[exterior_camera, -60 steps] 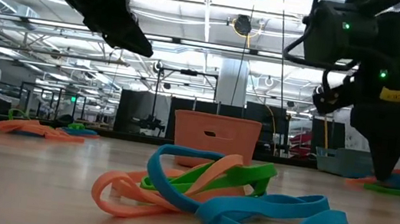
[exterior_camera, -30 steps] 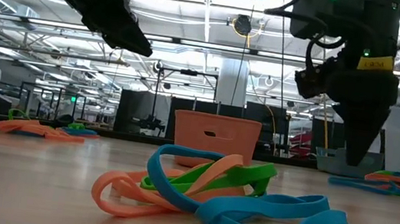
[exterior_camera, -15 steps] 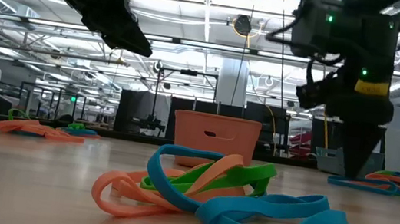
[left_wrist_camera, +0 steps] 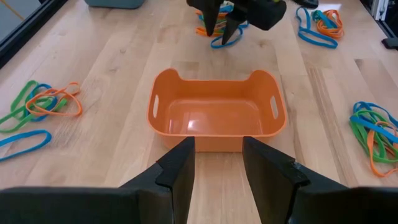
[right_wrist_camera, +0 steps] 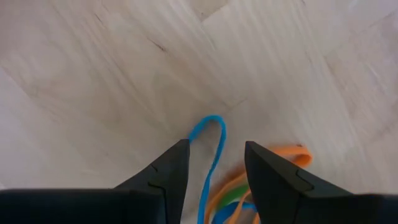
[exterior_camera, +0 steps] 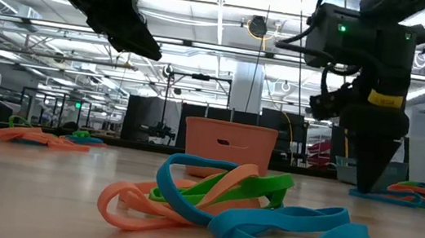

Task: Sort rubber bands into baskets
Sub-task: Put the blue rubber band into the orange bin

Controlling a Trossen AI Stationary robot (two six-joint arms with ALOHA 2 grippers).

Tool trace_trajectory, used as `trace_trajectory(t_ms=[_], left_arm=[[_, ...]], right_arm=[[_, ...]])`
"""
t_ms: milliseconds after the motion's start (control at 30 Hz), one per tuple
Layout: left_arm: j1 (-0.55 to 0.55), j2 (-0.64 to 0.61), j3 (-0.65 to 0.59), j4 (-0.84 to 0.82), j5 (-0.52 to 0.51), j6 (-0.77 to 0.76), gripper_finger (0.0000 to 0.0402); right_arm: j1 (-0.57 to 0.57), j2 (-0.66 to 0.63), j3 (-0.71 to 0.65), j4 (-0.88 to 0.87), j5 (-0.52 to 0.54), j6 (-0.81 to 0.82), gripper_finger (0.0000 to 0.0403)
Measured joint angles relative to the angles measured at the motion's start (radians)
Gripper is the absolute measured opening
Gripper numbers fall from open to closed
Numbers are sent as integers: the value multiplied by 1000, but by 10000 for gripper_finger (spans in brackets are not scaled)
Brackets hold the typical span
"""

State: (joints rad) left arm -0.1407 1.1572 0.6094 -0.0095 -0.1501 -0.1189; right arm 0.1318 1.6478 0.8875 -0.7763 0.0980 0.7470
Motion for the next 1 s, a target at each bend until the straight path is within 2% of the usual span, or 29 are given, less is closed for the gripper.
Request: trace_trajectory(t_ms=[133,233,500,867,1000], left_arm=[[0,0,0,-1,0,0,143],[0,0,0,0,0,0,143],[0,0,0,0,0,1,143],[-21,-44,-3,-49,-11,48,143],[-25,-108,-63,3,-18,64,143]], right_arm=[[-2,-2,-23,14,-25,16,145],[-2,-2,-27,15,-37,8,127],[-1,-1,-20,20,-49,-43,9],[21,1,165,-3,-45,-107,1],[48,1,241,79,-41,-142,1]])
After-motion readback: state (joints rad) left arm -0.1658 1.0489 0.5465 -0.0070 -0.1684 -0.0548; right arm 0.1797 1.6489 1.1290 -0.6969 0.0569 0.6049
